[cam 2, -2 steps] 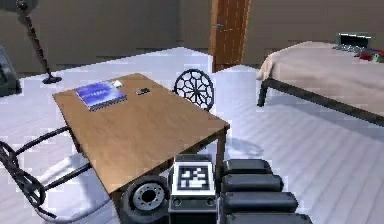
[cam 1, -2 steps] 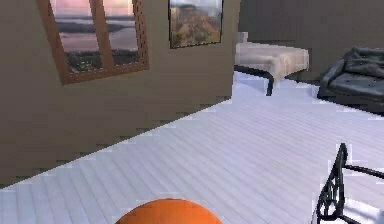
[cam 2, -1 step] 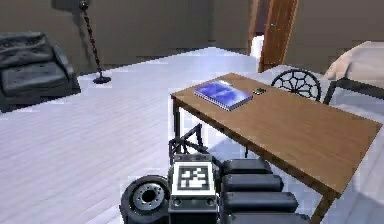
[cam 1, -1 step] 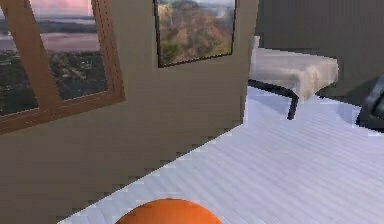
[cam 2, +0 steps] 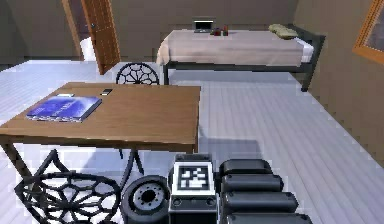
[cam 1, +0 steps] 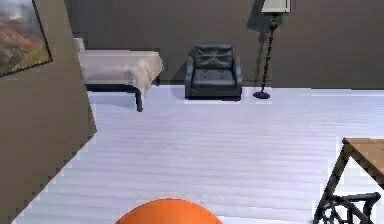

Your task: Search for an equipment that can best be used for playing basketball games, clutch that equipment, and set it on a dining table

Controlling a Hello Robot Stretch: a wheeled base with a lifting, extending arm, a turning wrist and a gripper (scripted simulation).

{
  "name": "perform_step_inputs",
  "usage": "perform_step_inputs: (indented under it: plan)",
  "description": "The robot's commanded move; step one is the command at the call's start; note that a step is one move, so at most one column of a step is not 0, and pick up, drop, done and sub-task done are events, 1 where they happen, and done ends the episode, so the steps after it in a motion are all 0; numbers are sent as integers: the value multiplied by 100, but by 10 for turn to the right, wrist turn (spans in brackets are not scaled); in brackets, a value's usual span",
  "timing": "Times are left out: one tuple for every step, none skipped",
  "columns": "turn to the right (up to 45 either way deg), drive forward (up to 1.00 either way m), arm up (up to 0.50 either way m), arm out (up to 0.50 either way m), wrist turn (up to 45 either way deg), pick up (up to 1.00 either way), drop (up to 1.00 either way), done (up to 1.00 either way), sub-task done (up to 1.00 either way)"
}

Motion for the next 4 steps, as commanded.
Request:
perform_step_inputs:
  plan:
    - [150, 0, 0, 0, 0, 0, 0, 0, 0]
    - [0, 5, 0, 0, 0, 0, 0, 0, 0]
    - [-90, 0, 0, 0, 0, 0, 0, 0, 0]
    - [0, 100, 0, 0, 0, 0, 0, 0, 0]
